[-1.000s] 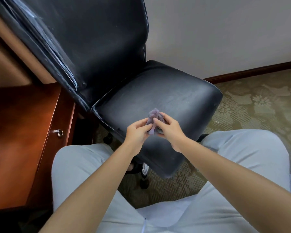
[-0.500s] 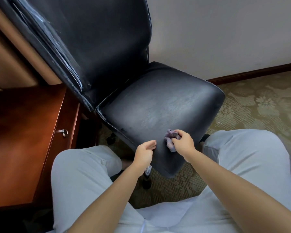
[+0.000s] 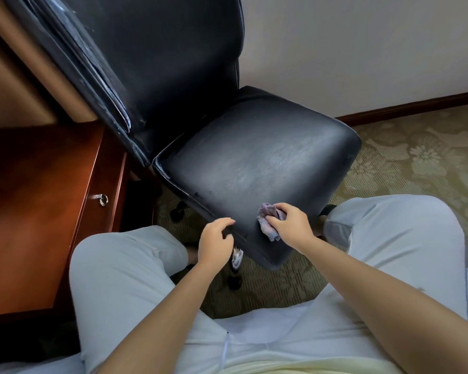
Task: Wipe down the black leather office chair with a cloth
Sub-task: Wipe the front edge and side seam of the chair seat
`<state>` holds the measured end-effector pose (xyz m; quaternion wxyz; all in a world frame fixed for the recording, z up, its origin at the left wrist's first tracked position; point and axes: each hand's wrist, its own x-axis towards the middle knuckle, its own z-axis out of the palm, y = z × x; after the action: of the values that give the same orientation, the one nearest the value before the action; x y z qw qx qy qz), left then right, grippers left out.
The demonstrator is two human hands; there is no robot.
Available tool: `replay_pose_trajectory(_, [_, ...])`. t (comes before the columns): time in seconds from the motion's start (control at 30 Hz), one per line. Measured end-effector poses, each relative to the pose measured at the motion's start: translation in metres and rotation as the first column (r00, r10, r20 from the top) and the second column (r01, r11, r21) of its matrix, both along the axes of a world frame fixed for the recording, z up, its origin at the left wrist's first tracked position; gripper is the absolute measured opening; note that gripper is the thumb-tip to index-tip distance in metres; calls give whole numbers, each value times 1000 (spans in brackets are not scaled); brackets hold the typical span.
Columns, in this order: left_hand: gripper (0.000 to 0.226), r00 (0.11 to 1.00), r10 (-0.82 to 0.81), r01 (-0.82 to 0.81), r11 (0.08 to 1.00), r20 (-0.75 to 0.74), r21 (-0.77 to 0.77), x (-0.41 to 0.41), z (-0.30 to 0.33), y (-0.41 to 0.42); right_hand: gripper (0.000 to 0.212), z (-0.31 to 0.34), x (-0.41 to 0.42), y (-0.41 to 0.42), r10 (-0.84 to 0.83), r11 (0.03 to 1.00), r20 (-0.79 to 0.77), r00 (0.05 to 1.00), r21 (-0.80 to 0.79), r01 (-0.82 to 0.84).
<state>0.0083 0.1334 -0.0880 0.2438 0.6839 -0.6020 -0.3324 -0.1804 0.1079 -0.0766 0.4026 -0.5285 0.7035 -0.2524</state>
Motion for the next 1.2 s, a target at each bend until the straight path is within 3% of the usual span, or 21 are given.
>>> replay_pose_trajectory(0.1, [27, 930, 335, -313, 938, -150, 148, -4, 1, 5, 31, -7, 2, 15, -14, 1000, -3, 1000, -15, 14])
replay_pose_trajectory(0.2, [30, 811, 523, -407, 827, -264, 387, -9, -5, 9, 29, -12, -2, 26, 8, 1000, -51, 999, -3, -8])
replay_pose_trajectory(0.3, [41, 704, 600, -342, 755, -379, 560, -19, -8, 14, 25, -12, -6, 33, 144, 990, -219, 965, 21, -143])
replay_pose_trajectory(0.37, [45, 544, 692, -298, 688, -475, 661, -26, -2, 16, 23, -14, -7, 39, 217, 976, -305, 927, 42, -214])
replay_pose_trajectory(0.43, [42, 448, 741, -263, 644, -501, 718, -28, 5, 16, 20, -17, -5, 43, 238, 969, -344, 908, 27, -244])
replay_pose_trajectory(0.53, [43, 452, 718, -208, 663, -530, 719, -21, 6, 19, 24, -18, 6, 42, 203, 961, -366, 908, -104, -257])
replay_pose_trajectory(0.6, [44, 445, 710, -191, 671, -546, 716, -17, 3, 23, 23, -17, 17, 40, 266, 901, -381, 885, -228, -369])
replay_pose_trajectory(0.67, [45, 452, 683, -160, 695, -574, 701, -13, 1, 25, 23, -27, 24, 38, 437, 770, -472, 766, -244, -590])
replay_pose_trajectory(0.73, [45, 448, 661, -132, 715, -602, 687, -11, 3, 27, 25, -33, 24, 42, 547, 656, -612, 572, -111, -746])
replay_pose_trajectory(0.9, [47, 424, 633, -85, 740, -648, 668, -12, 8, 31, 31, -23, 16, 61, 702, 524, -691, 174, 335, -783])
replay_pose_trajectory(0.97, [49, 434, 622, -91, 750, -652, 655, -14, 5, 31, 29, -21, 9, 66, 700, 470, -705, 113, 336, -816])
replay_pose_trajectory(1.1, [50, 404, 635, -87, 743, -658, 663, -14, 0, 30, 41, -19, 0, 60, 586, 419, -799, 136, 154, -895])
replay_pose_trajectory(1.2, [52, 395, 639, -74, 738, -659, 671, -13, 6, 31, 38, -18, 1, 60, 591, 375, -805, 48, 222, -900])
